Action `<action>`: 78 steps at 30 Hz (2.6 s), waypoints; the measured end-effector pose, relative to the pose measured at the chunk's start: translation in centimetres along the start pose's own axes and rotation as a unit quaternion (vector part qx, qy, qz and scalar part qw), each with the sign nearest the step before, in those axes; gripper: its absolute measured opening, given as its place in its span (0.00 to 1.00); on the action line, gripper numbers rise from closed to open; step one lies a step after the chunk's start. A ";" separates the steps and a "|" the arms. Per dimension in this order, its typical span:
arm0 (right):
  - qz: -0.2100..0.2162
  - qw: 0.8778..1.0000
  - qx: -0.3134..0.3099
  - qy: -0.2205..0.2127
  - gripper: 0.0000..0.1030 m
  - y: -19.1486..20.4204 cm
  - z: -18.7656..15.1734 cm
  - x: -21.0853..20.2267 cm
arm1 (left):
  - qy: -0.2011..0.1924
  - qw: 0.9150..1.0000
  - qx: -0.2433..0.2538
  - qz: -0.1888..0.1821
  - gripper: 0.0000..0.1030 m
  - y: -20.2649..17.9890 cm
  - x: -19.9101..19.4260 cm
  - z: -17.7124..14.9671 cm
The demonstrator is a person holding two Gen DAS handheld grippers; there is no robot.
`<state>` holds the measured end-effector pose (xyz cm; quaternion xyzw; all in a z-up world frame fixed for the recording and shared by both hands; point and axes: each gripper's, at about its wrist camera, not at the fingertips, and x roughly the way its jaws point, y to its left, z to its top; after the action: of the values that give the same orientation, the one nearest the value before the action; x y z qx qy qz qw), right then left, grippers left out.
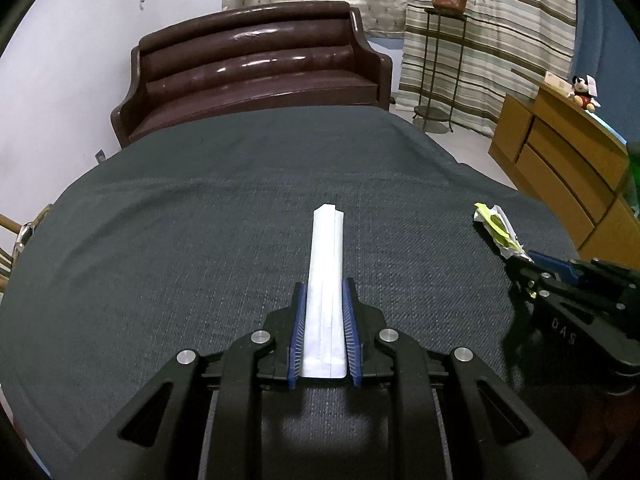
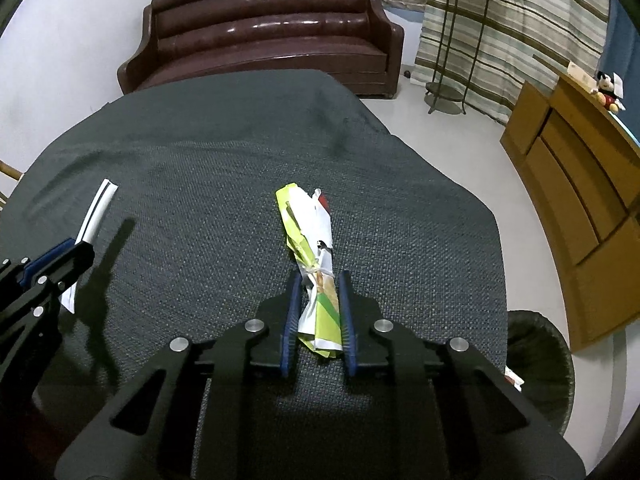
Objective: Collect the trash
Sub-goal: 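Grasp the yellow-green twisted wrapper with the right gripper, then carry the yellow-green wrapper with the right gripper while the left gripper carries the white wrapper over the bin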
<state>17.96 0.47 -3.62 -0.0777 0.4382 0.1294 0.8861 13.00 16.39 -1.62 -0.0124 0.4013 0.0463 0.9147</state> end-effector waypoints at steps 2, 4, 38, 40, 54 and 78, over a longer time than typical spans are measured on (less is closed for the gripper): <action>0.000 1.000 -0.001 -0.003 0.17 0.1 -0.2 -0.2 | -0.001 1.000 0.000 0.000 0.19 0.0 0.0 0.0; 0.002 1.000 0.000 -0.007 0.17 0.2 -0.4 -0.6 | -0.002 1.000 -0.001 -0.001 0.19 0.0 -0.2 0.0; 0.018 0.996 0.055 -0.073 0.17 -2.5 -6.6 -10.4 | -0.048 0.998 0.018 -0.029 0.19 -4.2 -6.6 -3.0; 0.015 0.995 0.057 -0.078 0.17 -2.9 -6.8 -10.9 | -0.054 0.998 0.021 -0.033 0.19 -4.7 -7.1 -3.0; -0.024 0.991 0.078 -0.105 0.17 -6.9 -9.2 -14.3 | -0.071 0.994 0.053 -0.071 0.19 -9.2 -8.8 -3.5; -0.101 0.978 0.145 -0.110 0.17 -15.7 -12.3 -15.5 | -0.073 0.981 0.120 -0.131 0.19 -17.9 -8.4 -4.2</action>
<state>4.29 -20.07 1.71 0.0227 0.3418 -0.0183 0.9393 5.92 -2.27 1.45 0.0488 0.3307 -0.1214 0.9346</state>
